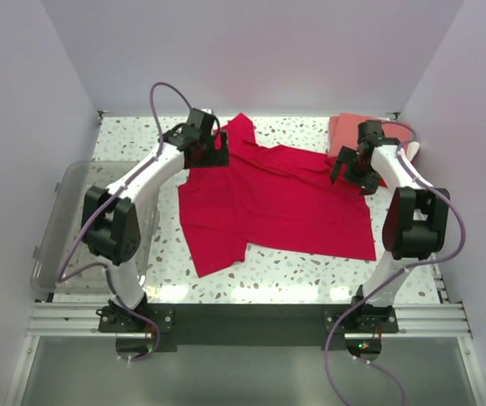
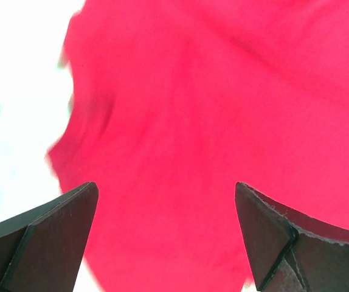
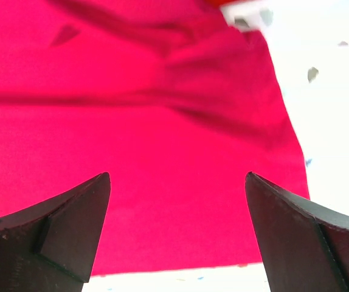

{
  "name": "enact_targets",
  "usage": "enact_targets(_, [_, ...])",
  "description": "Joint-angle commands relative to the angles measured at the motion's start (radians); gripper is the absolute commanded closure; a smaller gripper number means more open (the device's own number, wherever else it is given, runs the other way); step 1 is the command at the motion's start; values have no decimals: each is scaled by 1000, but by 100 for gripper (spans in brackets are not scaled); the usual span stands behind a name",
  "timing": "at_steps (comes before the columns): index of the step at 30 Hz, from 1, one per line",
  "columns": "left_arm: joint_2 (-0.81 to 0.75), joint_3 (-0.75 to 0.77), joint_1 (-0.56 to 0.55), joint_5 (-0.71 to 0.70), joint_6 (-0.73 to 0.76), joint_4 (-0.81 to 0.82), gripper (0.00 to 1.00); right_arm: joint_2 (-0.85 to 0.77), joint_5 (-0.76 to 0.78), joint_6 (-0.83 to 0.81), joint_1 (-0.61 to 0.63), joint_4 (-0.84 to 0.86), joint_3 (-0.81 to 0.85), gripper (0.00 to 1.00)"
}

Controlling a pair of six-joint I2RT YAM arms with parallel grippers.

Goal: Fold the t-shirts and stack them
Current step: Flatten the tshirt out

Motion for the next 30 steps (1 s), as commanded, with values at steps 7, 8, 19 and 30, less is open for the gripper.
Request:
enact_targets(7, [-355,-489,-126,-148,-205,-98,7,-212,-99,5,0,35,-165,5])
enact_targets(8, [-396,-513,-149,-144,-219,-98,10,-222,-102,6,0,35,-185,5])
enact_targets(19, [-578,-812,-259,-76,-388,-89,22,-307,-119,5,0,41,-274,5])
enact_targets(30, [-628,-918,-282,5,-431,-63,27,-345,-121,9,0,43,-317,5])
